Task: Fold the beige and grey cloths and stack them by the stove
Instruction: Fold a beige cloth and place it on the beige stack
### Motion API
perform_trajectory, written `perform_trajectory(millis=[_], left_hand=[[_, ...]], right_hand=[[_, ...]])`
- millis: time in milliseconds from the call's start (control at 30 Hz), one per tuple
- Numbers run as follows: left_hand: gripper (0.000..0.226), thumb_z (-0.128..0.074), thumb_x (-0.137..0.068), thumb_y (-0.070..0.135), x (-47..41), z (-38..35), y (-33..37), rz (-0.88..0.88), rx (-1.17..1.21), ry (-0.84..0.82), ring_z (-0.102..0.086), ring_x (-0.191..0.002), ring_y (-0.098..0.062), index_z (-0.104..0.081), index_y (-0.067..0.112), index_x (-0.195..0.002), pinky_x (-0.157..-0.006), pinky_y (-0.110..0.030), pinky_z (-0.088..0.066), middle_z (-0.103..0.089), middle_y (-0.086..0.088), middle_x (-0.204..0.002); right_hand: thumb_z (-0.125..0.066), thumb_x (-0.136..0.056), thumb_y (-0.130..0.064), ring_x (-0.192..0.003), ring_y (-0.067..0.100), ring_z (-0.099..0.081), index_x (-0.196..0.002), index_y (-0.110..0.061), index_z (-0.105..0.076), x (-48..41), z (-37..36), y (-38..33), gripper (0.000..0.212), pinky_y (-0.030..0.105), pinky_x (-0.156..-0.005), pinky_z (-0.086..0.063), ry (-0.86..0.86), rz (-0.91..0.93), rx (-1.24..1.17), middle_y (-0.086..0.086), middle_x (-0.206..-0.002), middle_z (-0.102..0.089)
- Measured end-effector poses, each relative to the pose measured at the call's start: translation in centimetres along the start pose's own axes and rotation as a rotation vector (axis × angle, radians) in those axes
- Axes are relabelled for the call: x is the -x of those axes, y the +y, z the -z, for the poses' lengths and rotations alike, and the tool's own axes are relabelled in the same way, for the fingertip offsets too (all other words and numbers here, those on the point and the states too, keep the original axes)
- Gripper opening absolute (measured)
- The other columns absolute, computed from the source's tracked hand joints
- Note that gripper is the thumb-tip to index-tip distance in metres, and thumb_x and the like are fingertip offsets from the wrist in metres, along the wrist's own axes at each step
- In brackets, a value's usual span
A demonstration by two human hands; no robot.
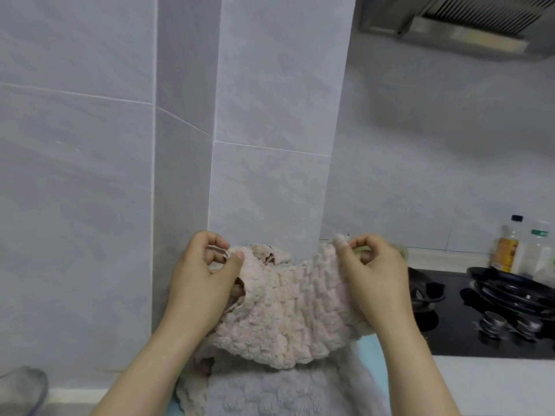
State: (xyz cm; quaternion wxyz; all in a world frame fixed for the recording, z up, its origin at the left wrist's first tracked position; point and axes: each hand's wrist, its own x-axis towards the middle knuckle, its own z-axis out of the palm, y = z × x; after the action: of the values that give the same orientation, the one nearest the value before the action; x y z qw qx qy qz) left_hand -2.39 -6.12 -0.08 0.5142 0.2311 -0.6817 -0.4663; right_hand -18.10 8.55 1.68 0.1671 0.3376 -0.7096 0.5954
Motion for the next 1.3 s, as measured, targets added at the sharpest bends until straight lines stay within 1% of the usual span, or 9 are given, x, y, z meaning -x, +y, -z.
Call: perform_trajectory(millis=[100,233,333,567,700,800,933,1067,1300], left_hand=[[0.014,-0.064,-0.088,0.014,0.3,-0.4,0.3,0.083,0.133,-0.074,-0.063,-0.048,-0.020,-0.051,0.019,-0.092,-0.048,-0.026,-0.049,-0.059,-0.008,-0.087],[0.020,-0.066,-0.086,0.008,0.4,-0.5,0.9,0.123,0.242,-0.142,-0.063,-0.053,-0.019,-0.051,0.013,-0.099,-0.058,-0.032,-0.057,-0.063,-0.012,-0.080],[0.027,-0.068,-0.084,0.009,0.4,-0.2,1.3,0.138,0.273,-0.165,-0.061,-0.054,-0.016,-0.051,0.011,-0.104,-0.057,-0.031,-0.053,-0.069,-0.014,-0.078],[0.024,-0.072,-0.080,0.009,0.4,-0.3,1.3,0.096,0.226,-0.118,-0.061,-0.053,-0.016,-0.055,0.009,-0.098,-0.053,-0.026,-0.051,-0.070,-0.017,-0.079],[0.024,-0.072,-0.080,0.010,0.4,-0.4,1.1,0.077,0.217,-0.133,-0.052,-0.046,-0.012,-0.055,0.011,-0.096,-0.047,-0.024,-0.040,-0.066,-0.010,-0.068],[0.021,-0.069,-0.081,0.008,0.3,-0.5,1.0,0.090,0.232,-0.139,-0.053,-0.050,-0.016,-0.056,0.010,-0.098,-0.052,-0.027,-0.042,-0.068,-0.012,-0.070],[0.025,-0.072,-0.080,0.012,0.3,-0.5,1.2,0.155,0.322,-0.170,-0.061,-0.069,-0.027,-0.057,0.006,-0.099,-0.075,-0.046,-0.052,-0.071,-0.021,-0.079],[0.030,-0.075,-0.076,0.010,0.5,-0.5,1.4,0.176,0.322,-0.197,-0.061,-0.066,-0.023,-0.056,0.005,-0.099,-0.064,-0.033,-0.048,-0.073,-0.016,-0.081],[0.018,-0.070,-0.079,0.001,0.3,-0.3,1.3,0.192,0.297,-0.148,-0.059,-0.060,-0.020,-0.058,0.009,-0.090,-0.066,-0.035,-0.048,-0.067,-0.008,-0.067]], right_hand=[[-0.068,-0.086,-0.037,-0.039,0.003,-0.037,-0.075,-0.020,-0.062,0.8,-1.2,-1.6,0.022,0.013,-0.045,-0.031,-0.174,0.025,-0.045,-0.008,-0.044,-0.047],[-0.069,-0.087,-0.028,-0.043,0.007,-0.048,-0.077,-0.018,-0.062,1.9,-2.3,-2.7,0.015,0.023,-0.048,-0.040,-0.374,-0.027,-0.112,-0.004,-0.049,-0.057],[-0.069,-0.088,-0.021,-0.047,0.014,-0.058,-0.081,-0.012,-0.062,2.2,-2.5,-3.3,0.013,0.026,-0.049,-0.046,-0.434,-0.080,-0.227,0.000,-0.050,-0.060],[-0.067,-0.089,-0.010,-0.042,0.014,-0.053,-0.084,-0.004,-0.059,2.4,-2.5,-4.5,0.011,0.024,-0.047,-0.044,-0.440,-0.110,-0.456,-0.001,-0.049,-0.055],[-0.065,-0.090,-0.009,-0.051,0.018,-0.060,-0.093,0.005,-0.062,2.7,-2.6,-4.7,0.014,0.023,-0.049,-0.050,-0.585,-0.141,-0.529,0.010,-0.062,-0.062],[-0.059,-0.093,-0.006,-0.057,0.017,-0.061,-0.099,0.008,-0.065,2.7,-2.4,-4.4,0.016,0.022,-0.052,-0.052,-0.659,-0.164,-0.561,0.012,-0.072,-0.064],[-0.064,-0.087,0.000,-0.056,0.013,-0.055,-0.093,0.001,-0.072,2.5,-2.7,-3.6,0.010,0.020,-0.050,-0.046,-0.632,-0.125,-0.477,0.010,-0.071,-0.065],[-0.071,-0.082,-0.002,-0.057,0.011,-0.055,-0.087,-0.007,-0.075,2.5,-3.3,-3.0,0.008,0.023,-0.050,-0.046,-0.563,-0.113,-0.424,0.009,-0.072,-0.064],[-0.069,-0.084,-0.005,-0.064,0.007,-0.058,-0.088,-0.013,-0.076,2.1,-3.0,-2.8,0.011,0.019,-0.053,-0.047,-0.485,-0.113,-0.373,0.007,-0.076,-0.070]])
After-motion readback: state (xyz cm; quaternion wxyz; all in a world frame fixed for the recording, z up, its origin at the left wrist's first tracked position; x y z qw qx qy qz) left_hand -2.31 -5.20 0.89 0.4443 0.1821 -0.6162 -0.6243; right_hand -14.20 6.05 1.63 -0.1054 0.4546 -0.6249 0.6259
